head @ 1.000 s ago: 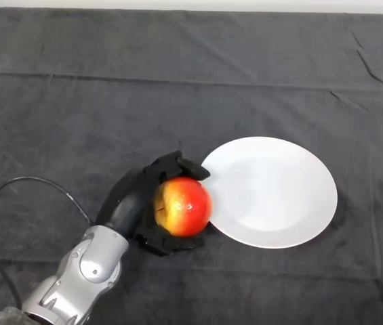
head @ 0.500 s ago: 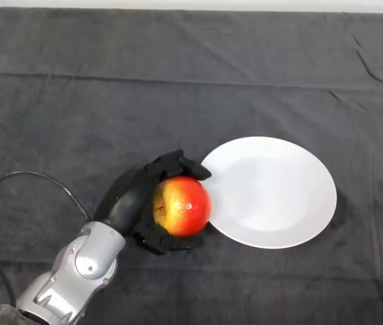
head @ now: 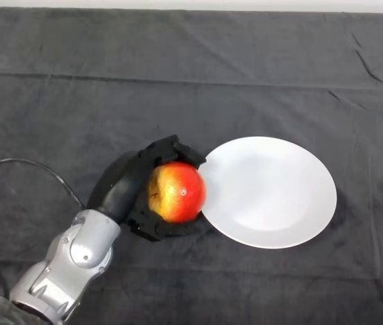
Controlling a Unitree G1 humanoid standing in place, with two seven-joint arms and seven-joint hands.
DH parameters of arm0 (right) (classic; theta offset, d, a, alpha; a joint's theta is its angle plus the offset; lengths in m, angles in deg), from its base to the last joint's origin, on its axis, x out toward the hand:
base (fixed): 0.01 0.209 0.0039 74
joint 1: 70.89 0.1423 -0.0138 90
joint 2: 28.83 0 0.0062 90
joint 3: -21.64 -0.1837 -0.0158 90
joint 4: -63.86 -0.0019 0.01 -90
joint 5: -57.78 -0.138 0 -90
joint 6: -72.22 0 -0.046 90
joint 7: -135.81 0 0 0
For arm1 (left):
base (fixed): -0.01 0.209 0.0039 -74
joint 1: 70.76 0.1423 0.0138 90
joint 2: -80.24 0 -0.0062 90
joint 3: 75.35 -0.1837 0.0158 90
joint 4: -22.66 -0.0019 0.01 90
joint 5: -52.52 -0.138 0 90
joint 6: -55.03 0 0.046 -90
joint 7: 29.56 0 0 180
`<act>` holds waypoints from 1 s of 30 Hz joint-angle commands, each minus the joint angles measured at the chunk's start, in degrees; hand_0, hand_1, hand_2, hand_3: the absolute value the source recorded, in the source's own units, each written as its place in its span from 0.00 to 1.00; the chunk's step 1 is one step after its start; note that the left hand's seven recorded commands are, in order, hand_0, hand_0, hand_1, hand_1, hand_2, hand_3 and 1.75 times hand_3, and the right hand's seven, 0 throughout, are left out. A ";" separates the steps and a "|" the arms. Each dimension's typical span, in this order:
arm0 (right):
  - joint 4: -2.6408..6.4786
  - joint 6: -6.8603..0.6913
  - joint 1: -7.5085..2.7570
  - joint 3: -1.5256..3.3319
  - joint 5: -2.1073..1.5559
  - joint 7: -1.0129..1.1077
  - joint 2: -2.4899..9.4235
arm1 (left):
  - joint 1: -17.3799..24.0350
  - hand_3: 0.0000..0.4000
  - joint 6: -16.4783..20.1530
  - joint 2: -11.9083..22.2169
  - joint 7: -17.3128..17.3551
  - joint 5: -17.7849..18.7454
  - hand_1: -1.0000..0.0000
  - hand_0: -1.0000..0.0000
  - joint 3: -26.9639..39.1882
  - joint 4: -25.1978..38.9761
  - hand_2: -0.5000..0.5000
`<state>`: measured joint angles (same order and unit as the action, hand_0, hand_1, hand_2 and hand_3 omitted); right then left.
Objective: Move the apple to the plate
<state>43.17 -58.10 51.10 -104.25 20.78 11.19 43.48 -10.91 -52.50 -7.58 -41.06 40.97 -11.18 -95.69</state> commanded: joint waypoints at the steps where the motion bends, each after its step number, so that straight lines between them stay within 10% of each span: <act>1: -1.09 -0.14 -1.09 -1.36 0.30 -0.21 -1.54 | -2.82 1.00 -0.14 -0.71 -0.80 -0.74 0.00 0.00 -0.41 -2.77 0.50; 30: -0.70 -0.20 -0.93 -1.36 0.33 0.04 -1.71 | -11.92 1.00 -5.46 -7.45 -4.32 3.17 0.00 0.00 -10.63 -15.73 0.50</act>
<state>43.17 -58.10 51.10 -104.26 20.78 11.19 43.48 -20.21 -57.21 -15.29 -44.61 43.33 -21.10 -110.19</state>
